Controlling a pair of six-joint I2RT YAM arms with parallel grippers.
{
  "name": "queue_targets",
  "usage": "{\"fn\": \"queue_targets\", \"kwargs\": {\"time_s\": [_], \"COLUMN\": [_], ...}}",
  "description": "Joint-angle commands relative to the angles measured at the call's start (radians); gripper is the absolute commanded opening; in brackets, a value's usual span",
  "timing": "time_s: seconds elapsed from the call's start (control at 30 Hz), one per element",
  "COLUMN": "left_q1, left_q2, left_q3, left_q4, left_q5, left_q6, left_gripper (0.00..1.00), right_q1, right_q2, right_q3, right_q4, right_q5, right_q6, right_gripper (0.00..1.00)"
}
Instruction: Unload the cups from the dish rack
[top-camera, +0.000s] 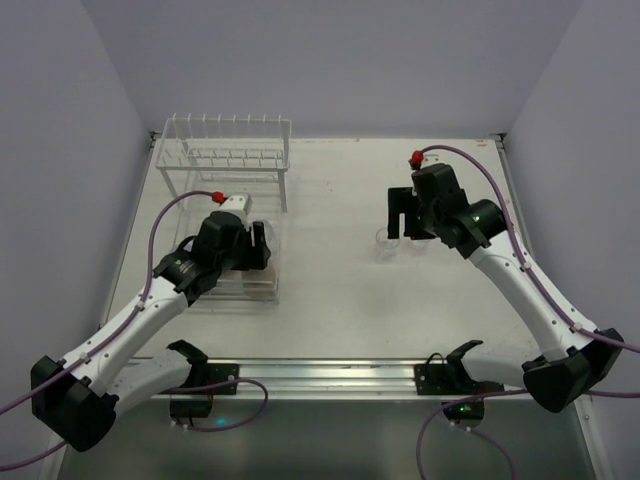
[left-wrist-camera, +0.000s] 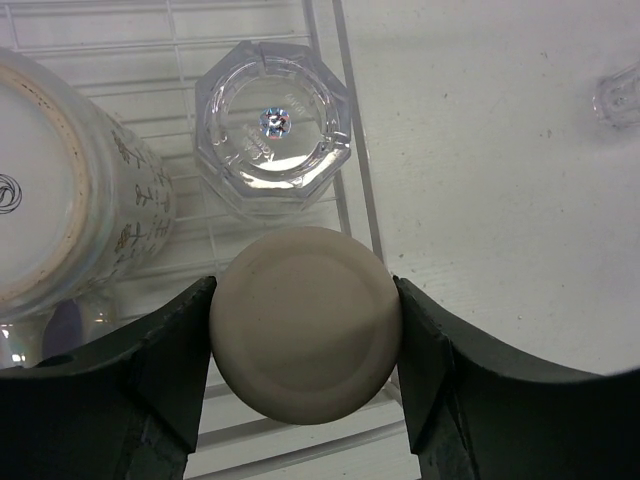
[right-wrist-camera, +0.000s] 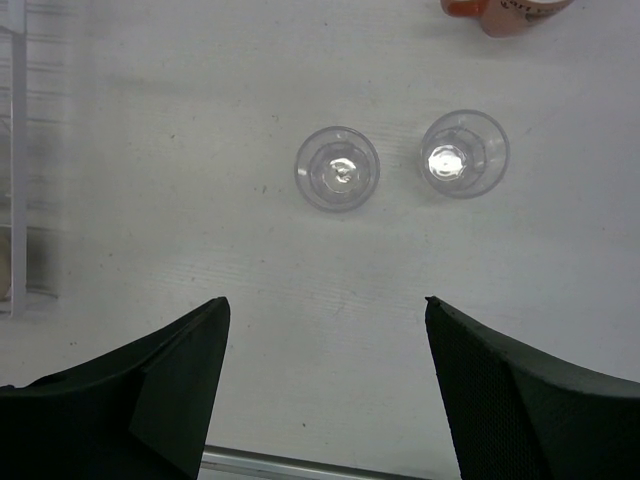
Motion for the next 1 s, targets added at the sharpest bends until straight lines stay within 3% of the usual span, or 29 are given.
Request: {"fn": "queue_targets", "kwargs": {"time_s": [0.0,0.07,0.13,0.17,0.57,0.73,0.97], "left_q1": [-0.009,-0.010,-0.009,-0.009,-0.009,-0.009,-0.009], "left_q2": [-0.015,-0.033,-0.045,-0.048,-0.088,-0.205,-0.335], "left_q3": [0.008,0.033,0.060,0.076,0.387,0.344,0.093], "left_q4": [0.040,0.032,0.009,0.000,-0.124,0.085,0.412], "left_q5": [-0.017,-0.023,-0.028,-0.032,-0.060,0.046,0.244], "left_q6": [-0.011,-0.013,-0.013,-0.010,0.050,0.055,-0.011], "left_gripper": [0.20,0.00,0.00,0.00,0.00,0.00,0.00], "right_q1": [0.003,0.003,0.003,0.003,0.000,-0.003,-0.040], "right_q2": [-0.026,-0.029,-0.029,-0.029,0.038,0.046,0.069], "right_q3": [0.003,0.003,0.005,0.001,0.009,-0.031,-0.152], "right_q4": [0.030,0.044,0.062,0.073,0.302,0.475,0.830], "right_q5": [-0.019,-0.031,-0.056,-0.073,-0.510,-0.740,-1.116], "right_q6": [-0.004,-0.002,-0.002,0.002,0.047,0.146,0.437], "right_gripper": [0.81,0.81,0.85,0.99,0.99,0.94,0.86]}}
